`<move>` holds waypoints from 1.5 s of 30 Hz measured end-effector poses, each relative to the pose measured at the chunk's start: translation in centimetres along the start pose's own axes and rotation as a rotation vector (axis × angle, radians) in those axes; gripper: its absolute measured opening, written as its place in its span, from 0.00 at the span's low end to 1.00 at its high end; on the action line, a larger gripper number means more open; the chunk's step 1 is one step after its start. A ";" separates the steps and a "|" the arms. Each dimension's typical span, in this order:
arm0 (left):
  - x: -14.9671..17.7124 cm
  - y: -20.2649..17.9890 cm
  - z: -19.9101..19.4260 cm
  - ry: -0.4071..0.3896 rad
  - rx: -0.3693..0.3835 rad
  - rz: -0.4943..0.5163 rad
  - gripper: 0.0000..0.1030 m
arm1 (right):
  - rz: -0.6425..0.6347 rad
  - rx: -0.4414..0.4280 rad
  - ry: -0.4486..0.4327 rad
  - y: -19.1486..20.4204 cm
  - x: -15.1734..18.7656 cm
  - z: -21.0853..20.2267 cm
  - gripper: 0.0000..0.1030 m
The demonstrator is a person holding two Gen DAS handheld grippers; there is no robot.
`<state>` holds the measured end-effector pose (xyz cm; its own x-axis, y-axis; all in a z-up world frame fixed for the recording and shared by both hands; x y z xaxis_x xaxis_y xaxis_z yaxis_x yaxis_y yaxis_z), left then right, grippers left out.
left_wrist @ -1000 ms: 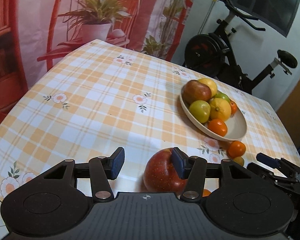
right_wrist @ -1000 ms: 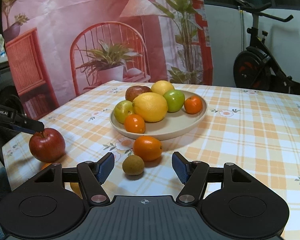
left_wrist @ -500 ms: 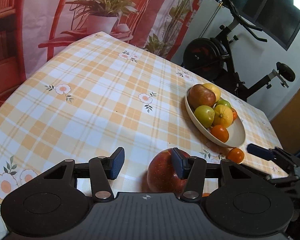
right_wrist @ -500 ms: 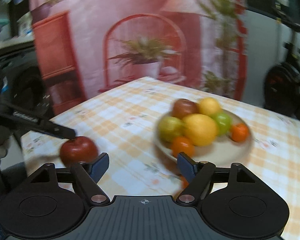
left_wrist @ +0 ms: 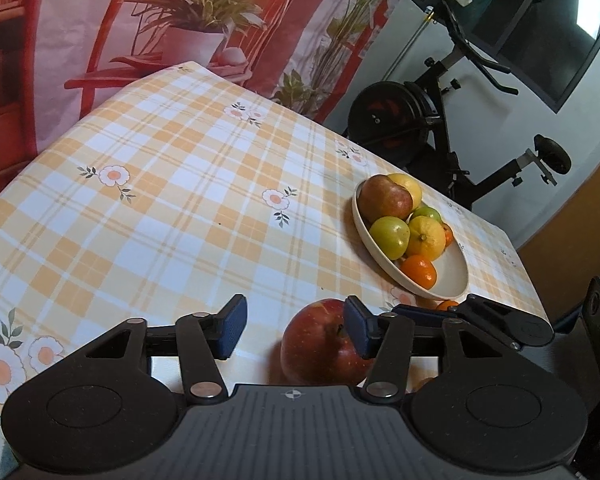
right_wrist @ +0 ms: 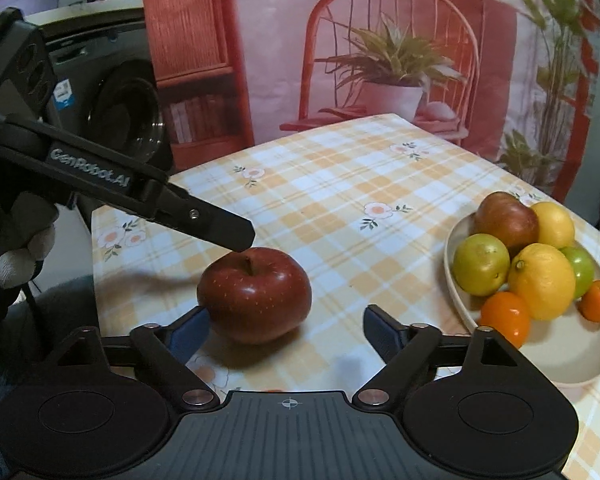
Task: Organize fruits
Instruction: 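Close the left tool around the red apple and lift it, then reopen and regrip the red apple with the left tool while right tool approaches it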
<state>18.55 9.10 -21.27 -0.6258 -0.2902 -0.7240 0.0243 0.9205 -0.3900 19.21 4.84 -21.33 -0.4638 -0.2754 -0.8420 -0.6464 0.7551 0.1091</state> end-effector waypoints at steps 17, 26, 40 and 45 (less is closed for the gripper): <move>-0.5 1.1 -0.9 -0.044 -0.103 0.013 0.87 | 0.035 0.073 -0.049 -1.0 -0.4 -0.9 0.99; -0.7 1.2 -1.5 -0.095 -0.138 0.054 0.85 | 0.021 0.045 -0.041 -0.6 -0.4 -0.7 0.99; -0.7 0.9 -1.5 -0.076 -0.133 0.041 0.79 | 0.014 0.022 0.067 0.4 0.7 0.9 1.00; -1.0 1.1 -1.5 -0.074 -0.142 0.016 0.77 | 0.006 0.023 0.065 1.0 1.1 1.1 0.99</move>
<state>18.02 10.80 -20.12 -0.5667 -0.2888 -0.7717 -0.0798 0.9514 -0.2974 18.68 5.95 -22.74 -0.5064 -0.3079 -0.8054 -0.6299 0.7700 0.1017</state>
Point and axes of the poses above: each gripper's, at about its wrist camera, not at the fingertips, and z roughly the way its jaws point, y to its left, x to its underside, the point moved 9 cm from there along z, roughly the way its jaws point, and after that the axes turned 7 degrees about -y, right-handed, at the moved point
